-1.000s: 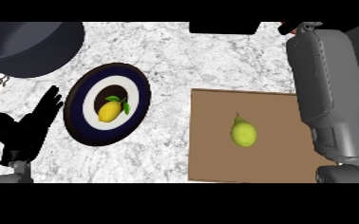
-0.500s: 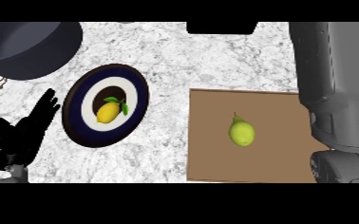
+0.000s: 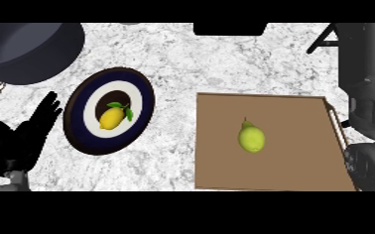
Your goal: Pick the squash from the tray and place it in the tiered shelf
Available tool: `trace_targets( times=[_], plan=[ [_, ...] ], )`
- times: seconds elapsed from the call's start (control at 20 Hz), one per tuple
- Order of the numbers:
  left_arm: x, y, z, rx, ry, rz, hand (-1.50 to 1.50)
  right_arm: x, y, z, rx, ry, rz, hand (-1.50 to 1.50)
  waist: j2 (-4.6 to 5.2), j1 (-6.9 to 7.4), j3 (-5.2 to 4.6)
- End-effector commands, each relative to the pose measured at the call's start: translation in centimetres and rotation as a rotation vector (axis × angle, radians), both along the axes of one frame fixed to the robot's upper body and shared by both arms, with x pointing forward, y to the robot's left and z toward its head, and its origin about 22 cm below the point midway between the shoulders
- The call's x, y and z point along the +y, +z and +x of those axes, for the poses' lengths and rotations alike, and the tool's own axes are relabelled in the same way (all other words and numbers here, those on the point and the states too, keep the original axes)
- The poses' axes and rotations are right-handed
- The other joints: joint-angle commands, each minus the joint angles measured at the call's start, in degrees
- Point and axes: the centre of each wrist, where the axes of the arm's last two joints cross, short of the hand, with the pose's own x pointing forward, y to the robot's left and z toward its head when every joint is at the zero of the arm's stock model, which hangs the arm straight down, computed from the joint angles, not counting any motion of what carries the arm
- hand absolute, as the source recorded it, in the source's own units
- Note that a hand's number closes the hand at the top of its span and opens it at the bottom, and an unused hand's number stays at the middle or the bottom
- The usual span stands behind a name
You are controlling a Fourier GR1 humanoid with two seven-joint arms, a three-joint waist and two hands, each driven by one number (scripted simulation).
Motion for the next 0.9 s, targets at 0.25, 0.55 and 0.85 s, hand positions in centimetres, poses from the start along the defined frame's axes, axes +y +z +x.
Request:
trace_targets(
  times=[0.25,0.55,0.85],
  plan=[
    [0.2,0.4,0.1,0.005,0.009,0.005,0.0,-3.2,4.5,-0.2,0.098,-0.206,0.11,1.5,0.0,0.14,0.03],
    [-1.4,0.1,0.7,-0.016,0.014,-0.007,0.0,-7.6,3.5,0.0,0.138,-0.281,0.067,1.5,0.16,0.04,0.04],
    [0.1,-0.8,-0.6,0.003,0.021,-0.013,0.0,-11.3,1.1,-0.2,0.162,-0.318,0.067,1.5,0.07,-0.25,0.05]
  ],
)
